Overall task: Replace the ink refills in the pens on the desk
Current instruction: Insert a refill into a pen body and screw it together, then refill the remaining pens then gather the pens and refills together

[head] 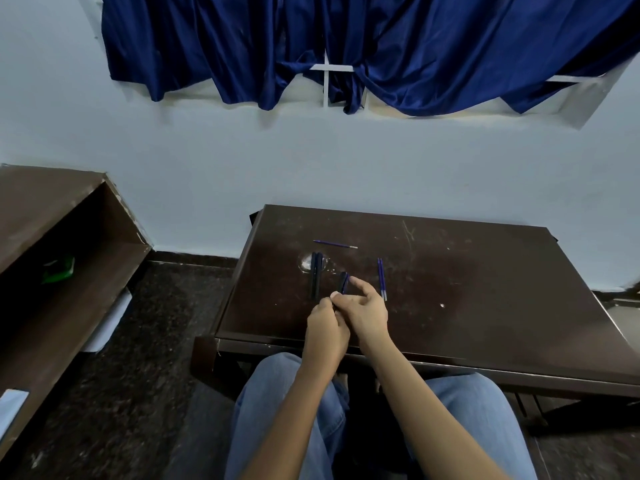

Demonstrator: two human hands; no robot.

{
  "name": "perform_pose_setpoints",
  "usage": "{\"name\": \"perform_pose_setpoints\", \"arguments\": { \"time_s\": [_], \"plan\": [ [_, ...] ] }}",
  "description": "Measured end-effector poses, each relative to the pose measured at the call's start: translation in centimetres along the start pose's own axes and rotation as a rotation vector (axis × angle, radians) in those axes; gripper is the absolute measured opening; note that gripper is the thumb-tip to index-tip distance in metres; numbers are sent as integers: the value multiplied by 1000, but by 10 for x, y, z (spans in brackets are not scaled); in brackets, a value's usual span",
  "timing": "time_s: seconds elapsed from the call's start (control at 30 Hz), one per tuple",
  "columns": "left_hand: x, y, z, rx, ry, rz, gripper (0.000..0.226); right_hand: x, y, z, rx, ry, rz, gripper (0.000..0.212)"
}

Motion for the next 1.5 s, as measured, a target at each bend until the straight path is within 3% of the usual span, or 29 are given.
{"name": "perform_pose_setpoints", "arguments": {
  "time_s": [0.33, 0.8, 1.5],
  "plan": [
    [24, 25, 42, -77, -45, 209, 46, 66, 1, -11, -196, 91, -130, 35],
    [62, 24, 88, -126, -68, 80, 20, 158, 12, 17, -675, -24, -268, 16],
    [67, 27, 105, -207, -119, 32, 11, 168, 18, 29, -782, -70, -297, 26]
  ]
}}
Point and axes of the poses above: each hand's wrist, its own x-axis towards the middle knuckle, its own y-axis out of the palm, z = x × y, the point moved 7 cm from there along x, towards the middle knuckle, and after that the axes turned 14 degrees about y, right-handed, at the moved point
